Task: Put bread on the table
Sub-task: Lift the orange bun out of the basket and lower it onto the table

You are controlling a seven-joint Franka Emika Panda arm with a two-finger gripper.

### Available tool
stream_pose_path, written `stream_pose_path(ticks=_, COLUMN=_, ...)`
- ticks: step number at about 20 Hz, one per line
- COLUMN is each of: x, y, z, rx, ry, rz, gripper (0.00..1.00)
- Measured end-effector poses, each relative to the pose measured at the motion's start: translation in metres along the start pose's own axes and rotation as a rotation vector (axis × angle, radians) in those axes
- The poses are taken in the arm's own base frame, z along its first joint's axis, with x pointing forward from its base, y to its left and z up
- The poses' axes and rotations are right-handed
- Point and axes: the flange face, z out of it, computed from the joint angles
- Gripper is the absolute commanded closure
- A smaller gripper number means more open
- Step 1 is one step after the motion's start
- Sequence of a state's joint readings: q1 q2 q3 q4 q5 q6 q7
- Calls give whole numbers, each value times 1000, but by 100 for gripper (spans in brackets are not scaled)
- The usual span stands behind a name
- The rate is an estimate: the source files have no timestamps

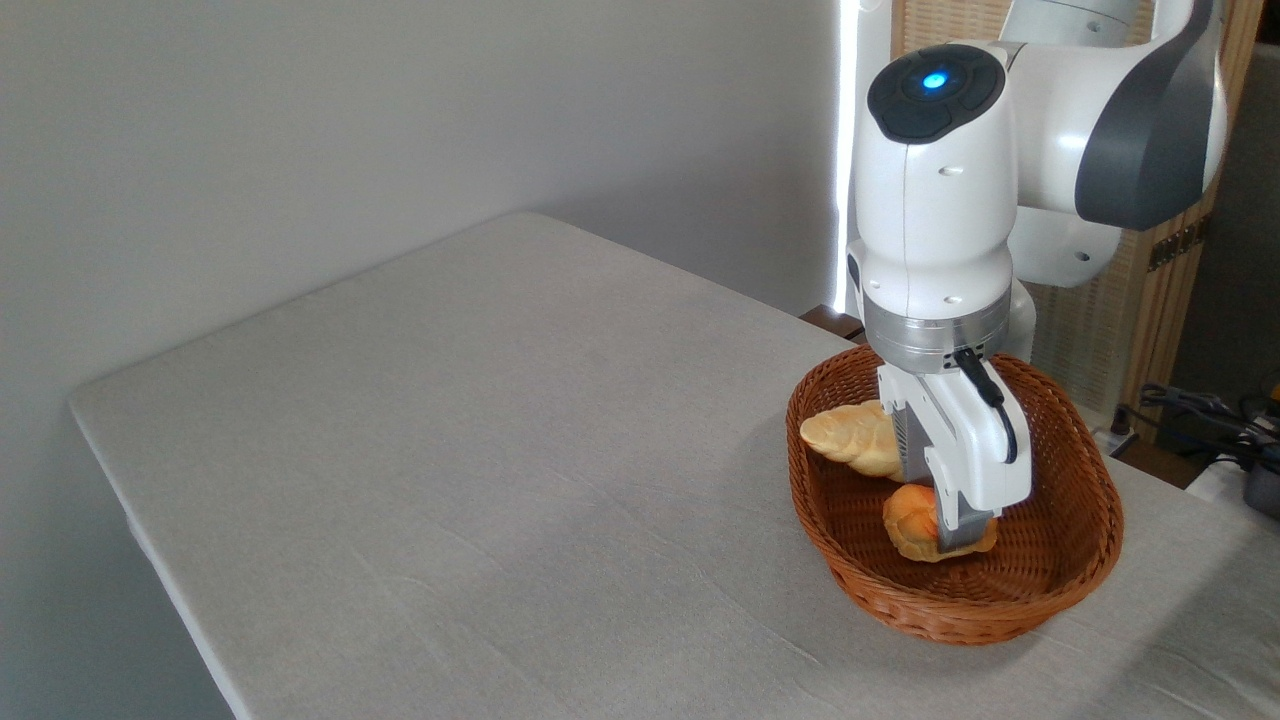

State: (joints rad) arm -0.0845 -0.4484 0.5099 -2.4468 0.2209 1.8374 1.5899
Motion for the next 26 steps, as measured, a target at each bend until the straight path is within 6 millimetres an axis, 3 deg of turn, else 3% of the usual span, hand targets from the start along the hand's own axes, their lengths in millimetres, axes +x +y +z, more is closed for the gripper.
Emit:
stream_pose_path(ticks=12, x=1, y=-1, z=-3, rx=7, ry=-1, rz=2, gripper=79)
stream_pose_path(ticks=15, x=12, y=-6, z=-38, rx=28, ry=-13, rz=33, gripper=79)
stream_pose_path(ticks=19, x=70, y=-19, z=-126, rx=84, ry=-22, rz=57, gripper=78)
stream_pose_path(ticks=21, x=108, y=-33, z=-152, rx=113, ry=-12, rz=-7, gripper=77)
stream_pose_path(ticks=23, x=152, y=-51, z=-158, rx=116, ry=15, rz=-105, gripper=72)
stream_pose_path(ticks=26, x=225, y=-81, z=-151, rx=160, ry=97, rz=-288, gripper=66)
